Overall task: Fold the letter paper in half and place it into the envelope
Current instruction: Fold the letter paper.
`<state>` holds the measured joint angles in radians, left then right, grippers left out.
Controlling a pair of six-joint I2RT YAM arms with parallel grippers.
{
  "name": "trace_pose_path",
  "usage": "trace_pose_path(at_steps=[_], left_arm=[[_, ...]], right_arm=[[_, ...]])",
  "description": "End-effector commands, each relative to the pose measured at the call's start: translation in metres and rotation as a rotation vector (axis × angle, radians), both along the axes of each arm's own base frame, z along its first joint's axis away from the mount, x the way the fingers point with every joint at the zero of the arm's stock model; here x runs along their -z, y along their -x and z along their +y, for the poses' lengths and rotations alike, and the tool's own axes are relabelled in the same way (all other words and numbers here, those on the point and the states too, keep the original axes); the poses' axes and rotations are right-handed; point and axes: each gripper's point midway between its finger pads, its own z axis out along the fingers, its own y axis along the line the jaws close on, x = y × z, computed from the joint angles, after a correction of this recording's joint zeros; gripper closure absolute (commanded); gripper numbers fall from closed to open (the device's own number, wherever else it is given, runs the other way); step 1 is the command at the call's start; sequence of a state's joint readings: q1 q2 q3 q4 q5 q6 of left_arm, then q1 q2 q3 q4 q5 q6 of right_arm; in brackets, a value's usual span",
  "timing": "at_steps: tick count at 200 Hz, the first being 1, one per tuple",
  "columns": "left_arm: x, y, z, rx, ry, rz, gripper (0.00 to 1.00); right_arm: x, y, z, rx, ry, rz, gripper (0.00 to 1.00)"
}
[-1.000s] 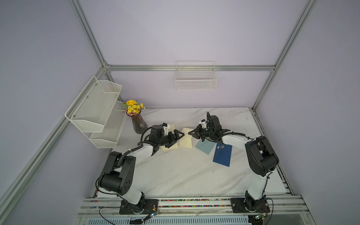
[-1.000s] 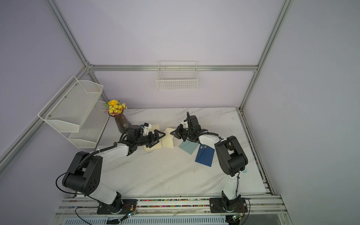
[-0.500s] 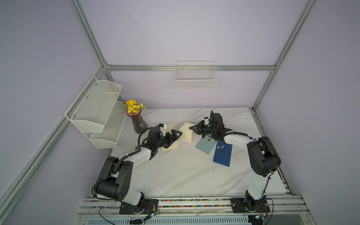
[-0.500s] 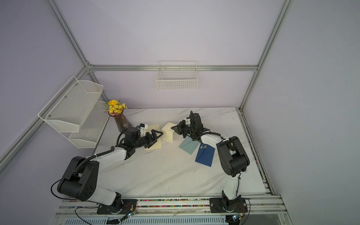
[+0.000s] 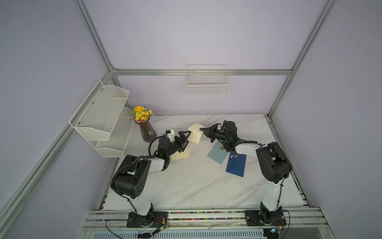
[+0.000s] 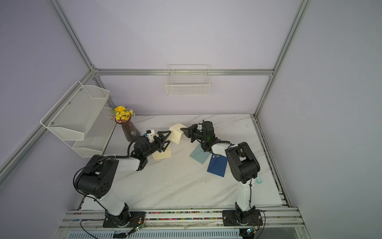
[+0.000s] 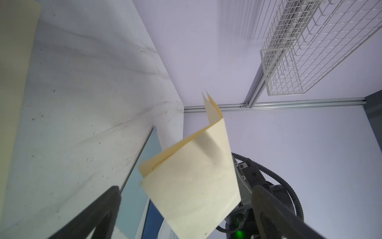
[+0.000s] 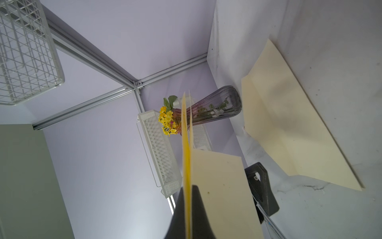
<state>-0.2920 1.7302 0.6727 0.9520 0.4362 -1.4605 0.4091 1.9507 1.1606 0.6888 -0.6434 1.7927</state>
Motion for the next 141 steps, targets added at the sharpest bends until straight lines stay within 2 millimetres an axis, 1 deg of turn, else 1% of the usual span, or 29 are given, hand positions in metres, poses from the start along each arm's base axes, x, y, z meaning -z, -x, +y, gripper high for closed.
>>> trace_pose_path(at_steps=[1, 27, 63, 112, 130, 137, 141], left_arm=[[-0.045, -0.004, -0.004, -0.023, 0.160, -0.167, 0.00], [-0.053, -0.004, -0.012, -0.014, 0.199, -0.214, 0.00], [-0.071, -0.003, -0.019, 0.001, 0.206, -0.271, 0.00], [-0.081, 0.001, -0.023, 0.033, 0.219, -0.305, 0.00], [-0.081, 0.003, -0.025, 0.052, 0.218, -0.306, 0.00], [-0.080, 0.004, -0.027, 0.064, 0.216, -0.304, 0.00], [-0.081, 0.005, -0.027, 0.070, 0.216, -0.305, 0.02]], right_arm=[[-0.017, -0.007, -0.004, 0.043, -0.120, 0.021, 1.00], [-0.014, -0.005, -0.005, 0.047, -0.129, 0.035, 1.00], [-0.006, 0.000, -0.005, 0.045, -0.116, 0.045, 1.00], [0.008, 0.008, -0.007, 0.045, -0.083, 0.058, 1.00], [0.010, 0.010, -0.008, 0.044, -0.061, 0.052, 1.00], [0.008, 0.011, -0.007, 0.038, -0.050, 0.040, 1.00], [0.006, 0.011, -0.007, 0.035, -0.043, 0.032, 1.00]])
